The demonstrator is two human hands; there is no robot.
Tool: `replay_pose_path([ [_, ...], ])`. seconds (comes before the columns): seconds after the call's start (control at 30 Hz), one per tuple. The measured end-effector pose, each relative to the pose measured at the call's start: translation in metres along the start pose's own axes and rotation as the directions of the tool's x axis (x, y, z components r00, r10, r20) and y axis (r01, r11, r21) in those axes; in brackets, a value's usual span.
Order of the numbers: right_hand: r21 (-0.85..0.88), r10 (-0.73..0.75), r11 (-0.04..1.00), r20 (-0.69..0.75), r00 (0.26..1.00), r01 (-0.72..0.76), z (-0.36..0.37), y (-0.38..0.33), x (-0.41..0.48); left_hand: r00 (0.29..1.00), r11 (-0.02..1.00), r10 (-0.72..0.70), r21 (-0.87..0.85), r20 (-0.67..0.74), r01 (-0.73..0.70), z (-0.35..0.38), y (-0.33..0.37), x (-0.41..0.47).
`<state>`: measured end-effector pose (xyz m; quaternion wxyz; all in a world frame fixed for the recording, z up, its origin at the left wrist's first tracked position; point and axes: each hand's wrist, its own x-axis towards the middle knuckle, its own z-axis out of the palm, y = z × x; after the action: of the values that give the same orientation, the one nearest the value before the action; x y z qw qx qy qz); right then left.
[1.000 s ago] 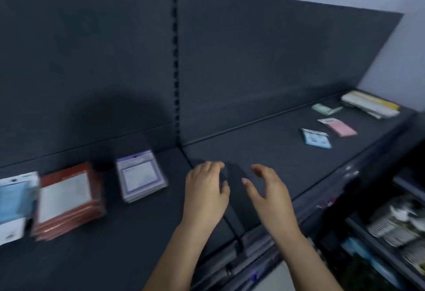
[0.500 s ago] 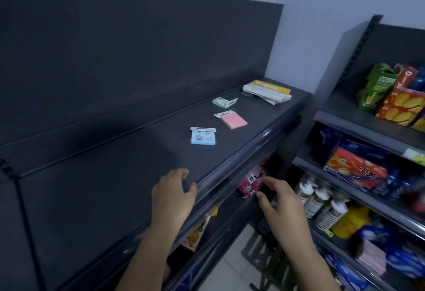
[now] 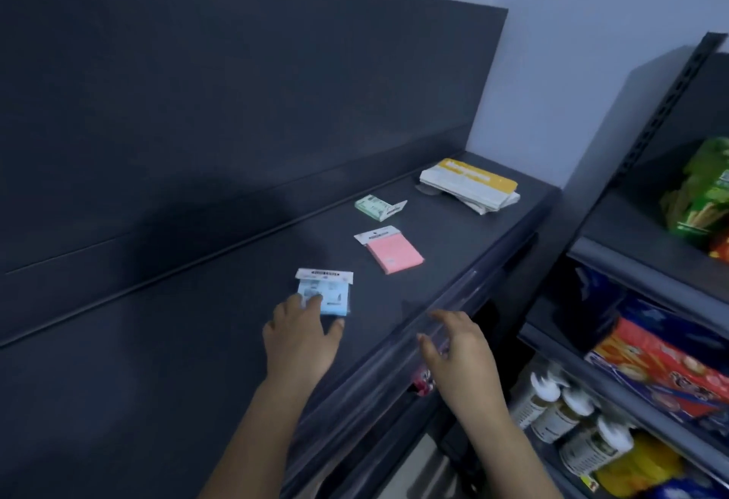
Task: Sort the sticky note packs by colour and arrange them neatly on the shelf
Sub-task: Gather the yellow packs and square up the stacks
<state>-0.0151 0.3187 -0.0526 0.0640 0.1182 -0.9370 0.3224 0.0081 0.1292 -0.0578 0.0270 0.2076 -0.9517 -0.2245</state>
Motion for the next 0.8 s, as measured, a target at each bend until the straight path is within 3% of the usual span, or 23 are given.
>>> replay_pose_path([
  [0.27, -0.189, 0.052, 0.981, 0.094, 0.994, -0.033, 0.032, -0.004, 0.107, 0.999, 0.989, -0.025, 0.143, 0.02, 0.022, 0.02, 0.021, 0.072],
  [0.57, -0.278, 0.121, 0.958, 0.177, 0.977, -0.069, 0.059, -0.003, 0.176, 0.977, 0.953, -0.212, 0.226, 0.016, 0.203, 0.018, 0.029, 0.103],
  [0.73, -0.156, 0.064, 0.988, 0.319, 0.946, -0.014, 0.06, -0.003, 0.21, 0.969, 0.927, -0.244, 0.284, -0.036, 0.244, 0.009, 0.04, 0.113],
  [0.8, -0.008, 0.023, 1.0, 0.349, 0.937, -0.022, 0.058, -0.002, 0.223, 0.958, 0.948, -0.283, 0.139, -0.052, 0.288, 0.005, 0.048, 0.119],
])
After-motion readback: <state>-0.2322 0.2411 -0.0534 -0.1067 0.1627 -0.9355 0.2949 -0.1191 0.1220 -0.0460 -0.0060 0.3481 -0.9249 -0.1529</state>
